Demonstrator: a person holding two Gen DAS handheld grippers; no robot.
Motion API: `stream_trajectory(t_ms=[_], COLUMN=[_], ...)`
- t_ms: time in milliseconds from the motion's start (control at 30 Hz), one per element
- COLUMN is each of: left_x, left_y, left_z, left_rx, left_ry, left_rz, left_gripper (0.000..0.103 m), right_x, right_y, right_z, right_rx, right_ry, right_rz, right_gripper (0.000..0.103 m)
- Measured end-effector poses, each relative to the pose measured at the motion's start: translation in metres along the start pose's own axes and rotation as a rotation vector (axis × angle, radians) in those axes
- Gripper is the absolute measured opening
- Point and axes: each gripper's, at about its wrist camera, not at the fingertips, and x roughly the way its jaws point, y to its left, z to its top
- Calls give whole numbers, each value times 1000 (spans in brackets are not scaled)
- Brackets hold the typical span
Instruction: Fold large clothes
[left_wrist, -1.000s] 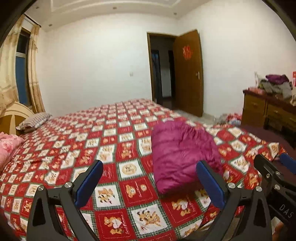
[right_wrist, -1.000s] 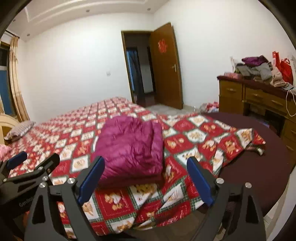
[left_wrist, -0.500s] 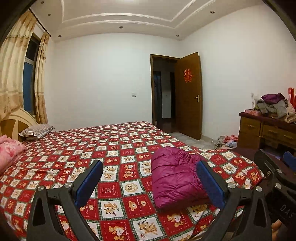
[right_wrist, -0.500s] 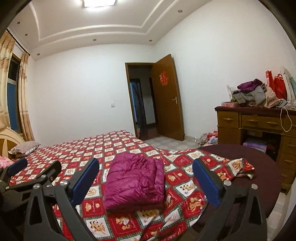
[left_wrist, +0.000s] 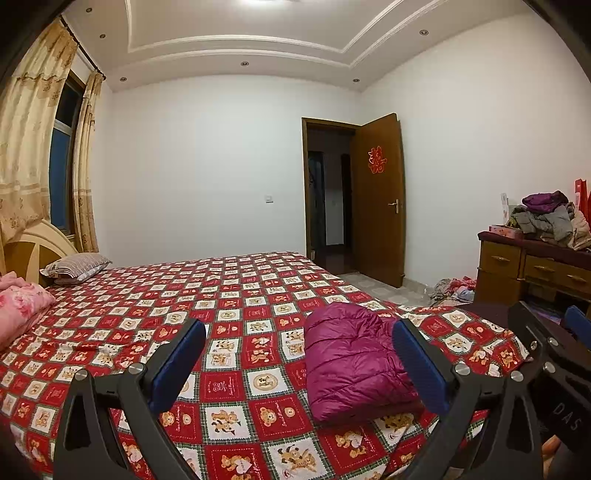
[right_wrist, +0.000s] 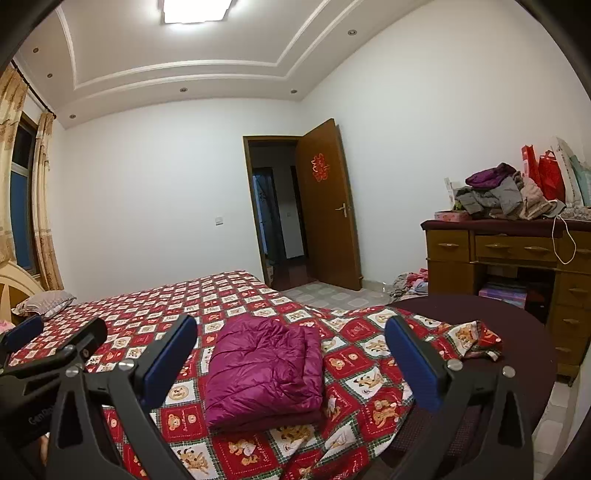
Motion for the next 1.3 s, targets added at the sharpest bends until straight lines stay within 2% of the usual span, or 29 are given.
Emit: stream_trajectory(t_ms=[600,1300], left_x=[-1,5], left_y=[-2,3], left_z=[1,1], left_rx=[3,7], left_ry=[-14,-7], left_rz=[21,3], left_gripper=[101,101], right_x=[0,0], right_y=[-1,2], right_z=[-1,0], right_rx=[6,1], right_ry=[-3,10], right_rz=[3,6], right_gripper=[103,103])
